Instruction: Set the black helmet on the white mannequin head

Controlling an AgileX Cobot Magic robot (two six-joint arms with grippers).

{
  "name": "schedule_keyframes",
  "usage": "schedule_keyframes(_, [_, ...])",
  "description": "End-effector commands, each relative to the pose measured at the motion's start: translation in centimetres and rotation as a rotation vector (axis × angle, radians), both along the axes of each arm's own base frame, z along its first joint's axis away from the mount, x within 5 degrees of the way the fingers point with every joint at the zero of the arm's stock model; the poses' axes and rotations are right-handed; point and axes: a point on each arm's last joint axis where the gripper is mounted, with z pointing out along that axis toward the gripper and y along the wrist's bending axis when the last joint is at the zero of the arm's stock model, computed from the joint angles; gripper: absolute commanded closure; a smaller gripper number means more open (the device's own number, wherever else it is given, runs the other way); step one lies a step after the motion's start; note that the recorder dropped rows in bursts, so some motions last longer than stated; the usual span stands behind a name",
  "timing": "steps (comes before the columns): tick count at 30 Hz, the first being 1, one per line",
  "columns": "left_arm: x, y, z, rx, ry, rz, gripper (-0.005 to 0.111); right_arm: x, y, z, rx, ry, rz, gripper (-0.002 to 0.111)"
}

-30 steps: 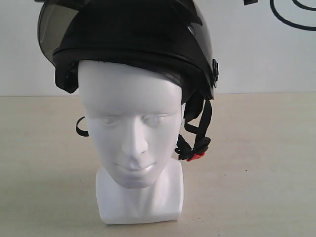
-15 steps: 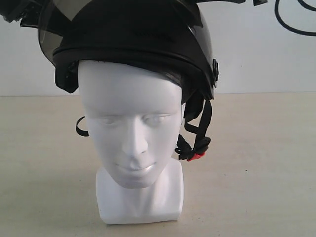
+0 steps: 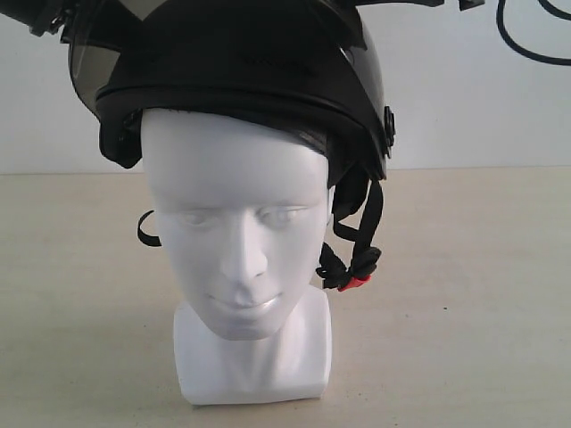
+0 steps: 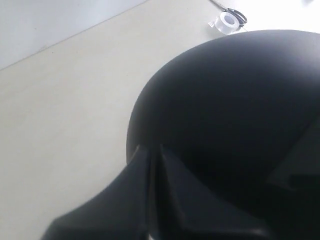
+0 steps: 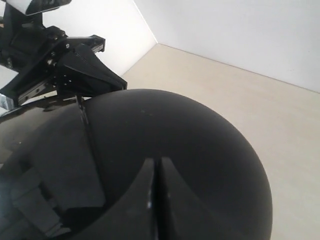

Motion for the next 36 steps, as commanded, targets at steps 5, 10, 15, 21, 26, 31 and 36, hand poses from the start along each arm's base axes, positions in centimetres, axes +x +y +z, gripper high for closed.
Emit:
schedule_keyframes(5, [-0.2,-0.6,0.3,-0.057,0.015,-0.010,0.102,0.0,-0.3,0.2,-0.018,-0.018,-0.030,0.109])
schedule_keyframes(10, [-0.2,-0.7,0.4,-0.075,0.029,-0.002,0.102,0.1,-0.3,0.1,-0.025,-0.024,-0.029,0.109])
schedule_keyframes(15, [-0.3,-0.9,0.6,-0.117,0.041,-0.001,0.102,0.0,-0.3,0.1,-0.031,-0.021,-0.014,0.109])
schedule_keyframes(21, [-0.6,-2.1,0.6,-0.118,0.052,-0.027,0.102,0.2,-0.2,-0.3,-0.037,-0.019,-0.010,0.109])
schedule_keyframes(26, [-1.0,-3.4,0.6,-0.121,0.060,-0.060,0.102,0.2,0.0,-0.5,-0.025,0.003,0.019,0.109])
schedule_keyframes(31, [-1.0,-3.3,0.6,-0.119,0.077,-0.046,0.102,-0.2,0.1,-0.4,-0.008,0.015,0.058,0.109])
schedule_keyframes(36, [-1.0,-3.3,0.5,-0.108,0.081,-0.040,0.102,-0.4,0.2,-0.4,-0.011,0.022,0.081,0.109])
